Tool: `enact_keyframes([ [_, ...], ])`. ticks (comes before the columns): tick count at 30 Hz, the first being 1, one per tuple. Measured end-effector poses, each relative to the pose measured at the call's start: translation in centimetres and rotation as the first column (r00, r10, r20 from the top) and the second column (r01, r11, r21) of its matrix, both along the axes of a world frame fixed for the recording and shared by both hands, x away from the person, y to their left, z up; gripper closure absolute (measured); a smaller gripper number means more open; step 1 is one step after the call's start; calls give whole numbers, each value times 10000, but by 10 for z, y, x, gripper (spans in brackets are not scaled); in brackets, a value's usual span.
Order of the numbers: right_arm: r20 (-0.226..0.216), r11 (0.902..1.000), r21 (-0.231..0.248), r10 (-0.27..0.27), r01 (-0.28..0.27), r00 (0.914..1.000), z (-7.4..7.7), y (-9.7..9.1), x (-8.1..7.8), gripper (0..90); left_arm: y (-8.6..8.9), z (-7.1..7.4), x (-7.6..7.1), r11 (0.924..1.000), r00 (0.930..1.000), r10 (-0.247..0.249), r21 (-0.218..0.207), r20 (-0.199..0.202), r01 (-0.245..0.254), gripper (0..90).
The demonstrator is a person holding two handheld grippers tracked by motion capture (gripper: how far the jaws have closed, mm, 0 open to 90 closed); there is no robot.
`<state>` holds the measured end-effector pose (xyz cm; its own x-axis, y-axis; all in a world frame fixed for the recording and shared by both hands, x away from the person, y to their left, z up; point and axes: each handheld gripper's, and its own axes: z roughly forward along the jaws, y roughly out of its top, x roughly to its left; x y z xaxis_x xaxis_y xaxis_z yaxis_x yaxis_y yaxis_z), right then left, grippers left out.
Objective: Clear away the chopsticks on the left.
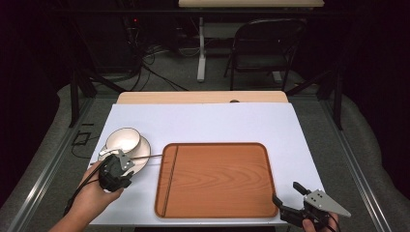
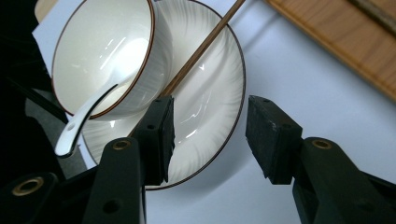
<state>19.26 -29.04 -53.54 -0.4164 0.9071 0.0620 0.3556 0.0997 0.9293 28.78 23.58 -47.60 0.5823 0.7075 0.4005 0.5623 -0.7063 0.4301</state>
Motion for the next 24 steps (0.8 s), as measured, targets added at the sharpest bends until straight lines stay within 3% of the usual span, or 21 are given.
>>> enact_keyframes([
  [5,-47,10000,-19,2,-2,10000,0,0,0,143,6,-2,-4,9944,9977,-597,894,310,567,523],
  [9,-50,10000,-14,-2,2,10000,0,0,0,143,11,-4,-5,9883,9931,-1035,1183,544,965,479],
  [17,-97,10000,15,-21,21,10000,0,0,0,143,20,-3,-4,9911,9935,-966,973,601,905,433],
  [21,-96,10000,35,-28,29,10000,0,0,0,143,27,-3,-4,9877,9926,-1081,1194,559,1009,430],
  [24,-91,10000,24,-22,23,10000,0,0,0,143,31,-4,-4,9861,9933,-975,1408,613,881,486],
])
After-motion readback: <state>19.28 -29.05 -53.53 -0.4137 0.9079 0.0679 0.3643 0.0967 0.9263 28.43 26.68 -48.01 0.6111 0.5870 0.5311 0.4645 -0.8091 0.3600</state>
